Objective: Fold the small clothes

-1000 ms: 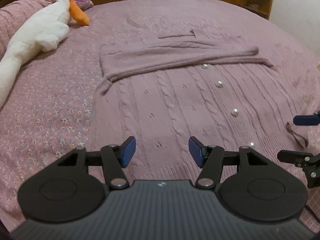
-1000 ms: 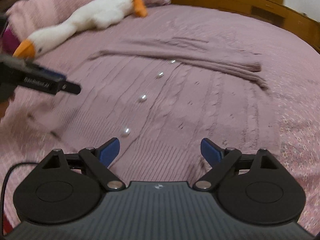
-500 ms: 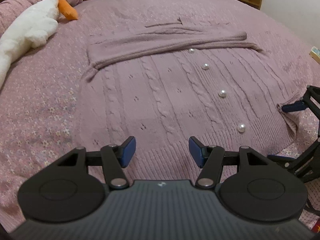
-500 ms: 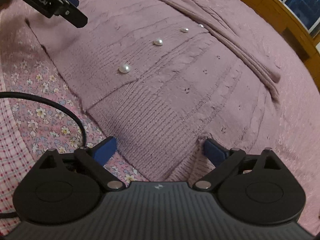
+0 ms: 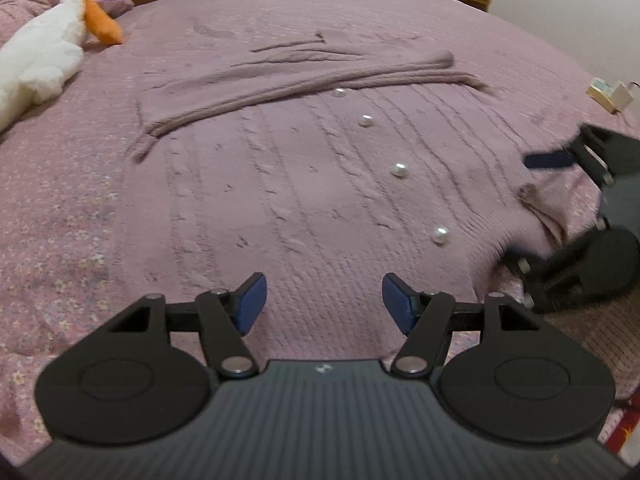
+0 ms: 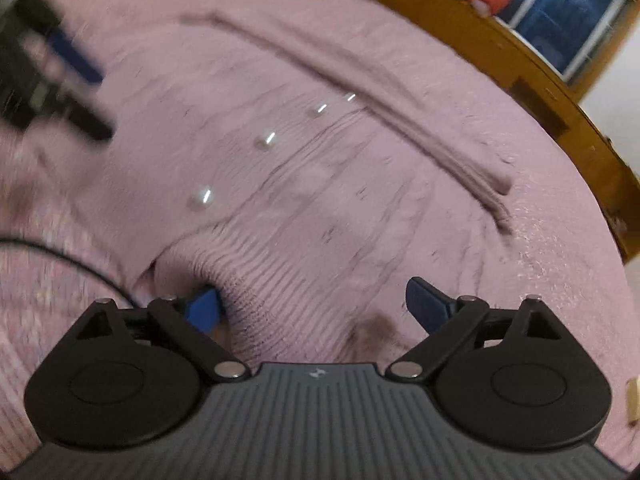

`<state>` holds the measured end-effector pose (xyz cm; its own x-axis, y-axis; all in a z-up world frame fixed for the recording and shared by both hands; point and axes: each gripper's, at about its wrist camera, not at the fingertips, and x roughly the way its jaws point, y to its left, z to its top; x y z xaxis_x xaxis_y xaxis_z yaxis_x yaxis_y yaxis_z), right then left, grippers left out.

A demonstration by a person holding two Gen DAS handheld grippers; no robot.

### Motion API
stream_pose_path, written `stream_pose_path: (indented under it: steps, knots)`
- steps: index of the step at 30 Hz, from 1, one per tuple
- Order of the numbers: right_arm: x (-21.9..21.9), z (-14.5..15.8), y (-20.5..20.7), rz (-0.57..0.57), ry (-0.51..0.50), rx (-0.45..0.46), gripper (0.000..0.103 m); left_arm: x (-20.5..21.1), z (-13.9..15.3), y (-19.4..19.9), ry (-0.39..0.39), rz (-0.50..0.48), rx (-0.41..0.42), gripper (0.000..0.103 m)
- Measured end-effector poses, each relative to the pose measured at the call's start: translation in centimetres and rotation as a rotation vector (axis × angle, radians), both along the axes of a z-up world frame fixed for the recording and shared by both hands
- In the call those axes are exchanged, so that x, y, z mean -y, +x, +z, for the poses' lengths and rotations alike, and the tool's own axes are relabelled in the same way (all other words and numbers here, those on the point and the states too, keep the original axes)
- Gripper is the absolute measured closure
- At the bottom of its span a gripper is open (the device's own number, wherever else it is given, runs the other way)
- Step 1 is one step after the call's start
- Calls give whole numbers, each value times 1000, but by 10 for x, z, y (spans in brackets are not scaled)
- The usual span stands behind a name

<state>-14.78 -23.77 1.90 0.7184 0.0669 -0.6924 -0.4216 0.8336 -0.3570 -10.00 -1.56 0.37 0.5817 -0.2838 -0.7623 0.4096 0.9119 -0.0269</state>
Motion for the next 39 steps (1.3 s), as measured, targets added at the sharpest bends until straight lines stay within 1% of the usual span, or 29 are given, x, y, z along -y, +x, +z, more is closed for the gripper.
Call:
stream_pose_path:
  steps: [3,6,9,11,12,15,18,21,23,24,25,26,27,28,29,30,32,35,37,39]
  knots:
    - [1,5,7,-49,80,19,10,5,-1,-3,-8,-42,-10,35]
    - [8,5,12,-90,156,8,10,14,-4,-8,1,-101,-7,26]
    - [15,9,12,-127,223,-9,10,27,-10,-15,49,-177,0,26]
    - [20,10,17,-142,249,-16,10,34,-15,-17,89,-203,0,26]
    - [22,10,18,-146,253,-16,10,36,-18,-16,107,-205,0,26]
    - [23,13,17,-149,255,-8,10,40,-26,-12,178,-170,5,26]
    - [25,13,20,-164,281,-7,10,39,-28,-12,223,-153,42,26]
    - [25,11,19,-156,279,-11,10,37,-29,-8,263,-103,80,28]
    - [23,8,16,-140,274,-26,11,32,-29,-3,261,-82,81,35]
    - [22,6,13,-135,272,-42,13,30,-29,0,252,-77,81,38]
    - [20,4,11,-129,274,-62,15,29,-28,0,241,-80,86,46]
    - [19,2,8,-123,275,-77,16,29,-26,-1,229,-87,94,50]
    - [16,0,5,-118,269,-87,18,29,-24,-2,215,-92,101,65]
    - [13,-2,1,-113,252,-91,18,28,-22,-2,203,-95,104,81]
    - [9,-4,-1,-108,230,-87,21,29,-20,0,182,-101,98,88]
    - [4,-5,-3,-103,204,-82,24,29,-17,1,160,-101,82,91]
    - [-3,-4,-4,-96,179,-86,26,29,-7,3,137,-95,71,93]
    - [-9,2,-6,-66,193,-127,26,23,15,5,84,-73,98,94]
    - [-14,2,-7,-32,193,-170,26,19,28,7,50,-53,117,94]
    - [-22,1,-5,-29,159,-210,26,16,38,9,13,-48,125,94]
